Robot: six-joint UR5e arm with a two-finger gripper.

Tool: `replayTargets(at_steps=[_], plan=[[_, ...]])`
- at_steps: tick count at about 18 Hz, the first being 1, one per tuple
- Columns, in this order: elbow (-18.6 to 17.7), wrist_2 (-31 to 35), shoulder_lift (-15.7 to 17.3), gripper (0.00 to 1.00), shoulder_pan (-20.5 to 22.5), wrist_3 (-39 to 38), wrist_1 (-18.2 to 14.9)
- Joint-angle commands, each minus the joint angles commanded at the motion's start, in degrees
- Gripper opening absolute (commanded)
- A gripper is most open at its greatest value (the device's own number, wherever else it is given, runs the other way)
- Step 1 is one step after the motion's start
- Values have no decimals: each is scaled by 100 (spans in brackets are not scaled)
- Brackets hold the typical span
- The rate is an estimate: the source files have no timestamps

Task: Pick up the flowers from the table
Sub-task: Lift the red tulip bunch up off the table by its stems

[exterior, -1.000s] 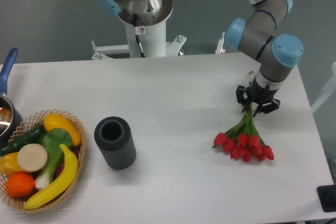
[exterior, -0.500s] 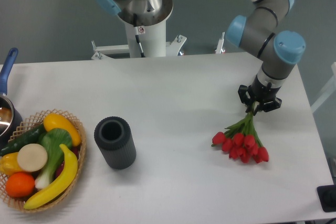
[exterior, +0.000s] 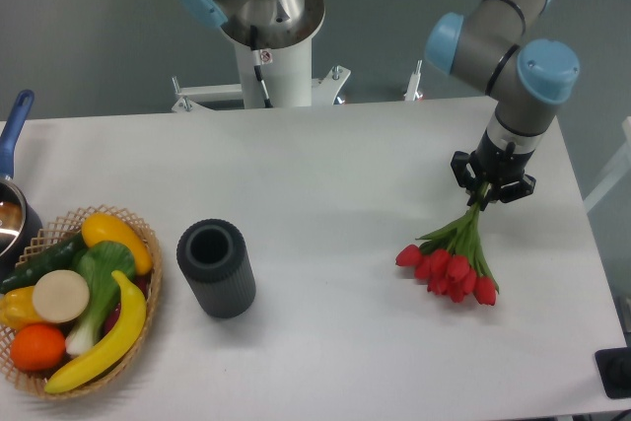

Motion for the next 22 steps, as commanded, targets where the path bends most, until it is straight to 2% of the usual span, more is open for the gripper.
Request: replayTargets(at_steps=[2, 12, 14, 22], plan=[[9, -35, 106, 24, 0, 0, -140], [18, -650, 554, 24, 35, -35, -299], [26, -1044, 764, 24, 61, -96, -396], [70, -2819, 1687, 24, 79, -668, -405]])
